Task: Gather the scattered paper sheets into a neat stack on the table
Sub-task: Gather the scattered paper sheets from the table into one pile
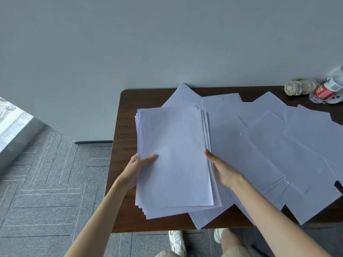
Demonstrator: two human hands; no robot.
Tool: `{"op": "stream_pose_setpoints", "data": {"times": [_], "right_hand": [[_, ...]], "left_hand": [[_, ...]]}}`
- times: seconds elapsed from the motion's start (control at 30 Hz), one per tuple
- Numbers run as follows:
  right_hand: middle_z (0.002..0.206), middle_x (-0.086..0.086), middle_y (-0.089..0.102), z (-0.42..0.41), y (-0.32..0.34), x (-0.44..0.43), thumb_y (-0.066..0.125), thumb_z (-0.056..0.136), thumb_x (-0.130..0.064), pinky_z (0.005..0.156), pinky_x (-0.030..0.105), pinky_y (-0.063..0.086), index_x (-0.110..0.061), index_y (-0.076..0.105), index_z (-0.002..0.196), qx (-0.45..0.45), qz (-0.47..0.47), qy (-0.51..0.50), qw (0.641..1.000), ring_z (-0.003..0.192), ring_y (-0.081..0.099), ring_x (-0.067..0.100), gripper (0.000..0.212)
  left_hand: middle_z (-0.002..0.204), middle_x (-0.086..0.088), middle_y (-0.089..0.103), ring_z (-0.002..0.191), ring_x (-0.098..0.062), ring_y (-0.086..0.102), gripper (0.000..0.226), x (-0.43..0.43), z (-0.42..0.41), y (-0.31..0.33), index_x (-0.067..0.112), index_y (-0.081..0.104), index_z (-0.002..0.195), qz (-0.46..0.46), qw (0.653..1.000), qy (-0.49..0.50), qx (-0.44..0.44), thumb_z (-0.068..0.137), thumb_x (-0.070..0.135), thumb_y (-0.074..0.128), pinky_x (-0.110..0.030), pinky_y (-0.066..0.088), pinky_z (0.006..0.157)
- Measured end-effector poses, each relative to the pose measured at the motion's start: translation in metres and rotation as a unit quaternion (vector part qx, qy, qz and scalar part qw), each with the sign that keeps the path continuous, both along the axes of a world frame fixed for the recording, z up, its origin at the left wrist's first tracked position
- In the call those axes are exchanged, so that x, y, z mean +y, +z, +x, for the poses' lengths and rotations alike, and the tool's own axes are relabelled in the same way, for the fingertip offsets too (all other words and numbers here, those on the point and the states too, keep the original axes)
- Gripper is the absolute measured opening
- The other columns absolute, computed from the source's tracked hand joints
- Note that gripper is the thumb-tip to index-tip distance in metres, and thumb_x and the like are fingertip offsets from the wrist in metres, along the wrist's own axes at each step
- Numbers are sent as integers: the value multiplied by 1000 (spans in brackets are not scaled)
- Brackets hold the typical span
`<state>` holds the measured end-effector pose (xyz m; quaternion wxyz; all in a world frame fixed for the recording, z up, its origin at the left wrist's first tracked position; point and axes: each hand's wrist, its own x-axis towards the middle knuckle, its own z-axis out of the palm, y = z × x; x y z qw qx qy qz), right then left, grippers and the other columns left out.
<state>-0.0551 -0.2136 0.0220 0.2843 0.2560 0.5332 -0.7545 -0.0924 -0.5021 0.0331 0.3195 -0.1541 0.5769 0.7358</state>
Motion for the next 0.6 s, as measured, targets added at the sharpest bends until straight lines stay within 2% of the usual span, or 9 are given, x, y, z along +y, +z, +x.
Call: {"op": "stream_pose_setpoints", "data": {"times": [0.07, 0.1, 0.13, 0.2, 0.23, 0.33, 0.37, 0.5, 0.6], "right_hand": [[138, -4, 55, -6, 5, 3, 88, 32, -67, 112, 41, 35, -19, 51, 135, -3, -12, -7, 1000, 129, 49, 9, 120], [139, 0, 54, -8, 12, 2, 91, 34, -62, 114, 44, 33, -16, 46, 138, -6, 4, -1, 1000, 130, 48, 14, 122], [131, 3, 60, -10, 12, 3, 93, 43, -54, 112, 44, 35, -13, 49, 132, 4, 3, 0, 1000, 124, 53, 17, 107], [105, 1, 71, -10, 17, 7, 86, 69, -33, 106, 39, 41, -17, 61, 107, 42, 1, -20, 999, 106, 63, 15, 48], [102, 0, 72, -9, 21, 8, 83, 73, -30, 107, 38, 41, -17, 63, 104, 49, 16, -19, 999, 106, 63, 15, 39], [116, -1, 71, -6, 17, 24, 91, 53, -42, 112, 42, 36, -11, 61, 119, 66, 36, -28, 997, 117, 60, 15, 80], [119, -2, 69, -5, 18, 32, 92, 53, -43, 113, 42, 34, -10, 57, 122, 62, 41, -35, 997, 120, 58, 15, 85], [129, -7, 49, -5, 30, 67, 80, 77, -26, 108, 29, 28, -8, 38, 126, 39, 60, -34, 997, 126, 42, 12, 67], [148, -4, 38, -3, 31, 104, 87, 65, -38, 116, 35, 23, -5, 28, 144, 51, 94, -18, 994, 138, 34, 14, 103]], "left_hand": [[111, -16, 71, 95, -29, 71, 29, 6, -4, 16, 4, 68, 113, 20, 999, -31, -4, 88, 18, 69, -38, 59, 79], [113, -15, 71, 98, -29, 71, 30, 12, -6, 24, 7, 68, 114, 26, 998, -49, -2, 88, 20, 69, -37, 59, 80], [114, -13, 72, 101, -28, 71, 30, 18, -7, 30, 11, 68, 116, 31, 998, -59, -1, 88, 22, 68, -36, 59, 81], [113, -8, 73, 100, -25, 71, 30, 30, -9, 40, 17, 66, 119, 38, 998, -59, -4, 89, 23, 66, -34, 59, 77], [113, -8, 73, 100, -25, 71, 32, 36, -10, 43, 17, 65, 121, 40, 997, -61, -8, 90, 24, 66, -33, 59, 75], [118, -11, 71, 101, -25, 70, 37, 54, -13, 48, 12, 65, 125, 37, 994, -94, -30, 92, 29, 65, -34, 58, 76], [118, -11, 71, 101, -25, 70, 36, 60, -14, 47, 11, 66, 124, 27, 994, -99, -33, 93, 30, 63, -34, 58, 77], [123, -13, 68, 110, -31, 67, 42, 95, -14, 39, 9, 62, 129, 20, 992, -118, -31, 92, 29, 67, -44, 56, 92], [119, -15, 70, 108, -33, 67, 32, 134, -7, 36, 10, 65, 122, 15, 995, -97, -33, 93, 23, 66, -47, 54, 94]]}}
